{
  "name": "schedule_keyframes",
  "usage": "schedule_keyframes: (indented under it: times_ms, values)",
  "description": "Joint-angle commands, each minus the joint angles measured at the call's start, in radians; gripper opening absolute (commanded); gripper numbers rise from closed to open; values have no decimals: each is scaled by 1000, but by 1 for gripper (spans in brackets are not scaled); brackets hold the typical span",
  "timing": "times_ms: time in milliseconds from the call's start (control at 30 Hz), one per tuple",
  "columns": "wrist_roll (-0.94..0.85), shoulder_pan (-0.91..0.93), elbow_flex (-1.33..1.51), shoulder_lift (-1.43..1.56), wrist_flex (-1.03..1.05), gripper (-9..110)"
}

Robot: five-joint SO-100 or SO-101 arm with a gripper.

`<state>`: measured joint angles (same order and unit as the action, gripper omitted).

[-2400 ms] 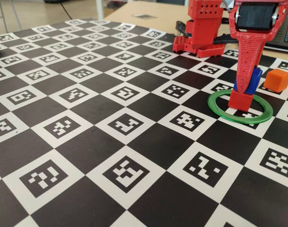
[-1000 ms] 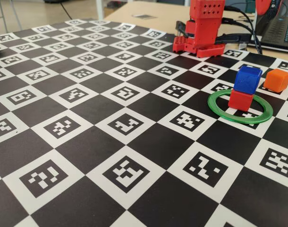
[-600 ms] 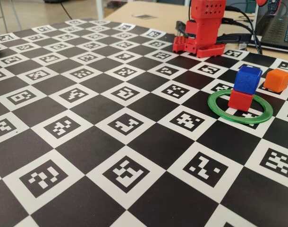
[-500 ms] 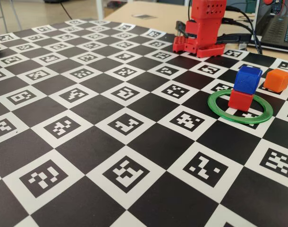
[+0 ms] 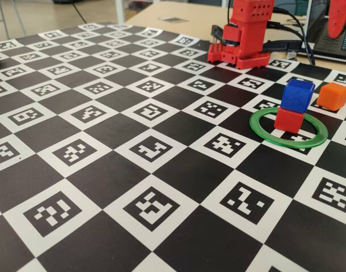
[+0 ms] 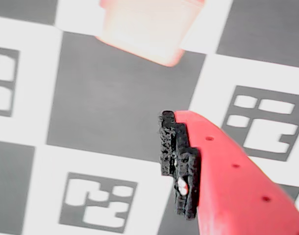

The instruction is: Grab the red cube then put it in the green circle then put the blue cube on top and finally the orange cube on top

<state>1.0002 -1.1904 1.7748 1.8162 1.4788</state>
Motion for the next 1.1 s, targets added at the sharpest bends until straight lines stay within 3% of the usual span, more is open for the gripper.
schedule_keyframes:
  times_ms: [0,567,1067]
  values:
    - [14,-57,-110,-46,9,47]
    - [92,-161,-71,-252,-121,50]
    - [87,-129,169,-143,-359,48]
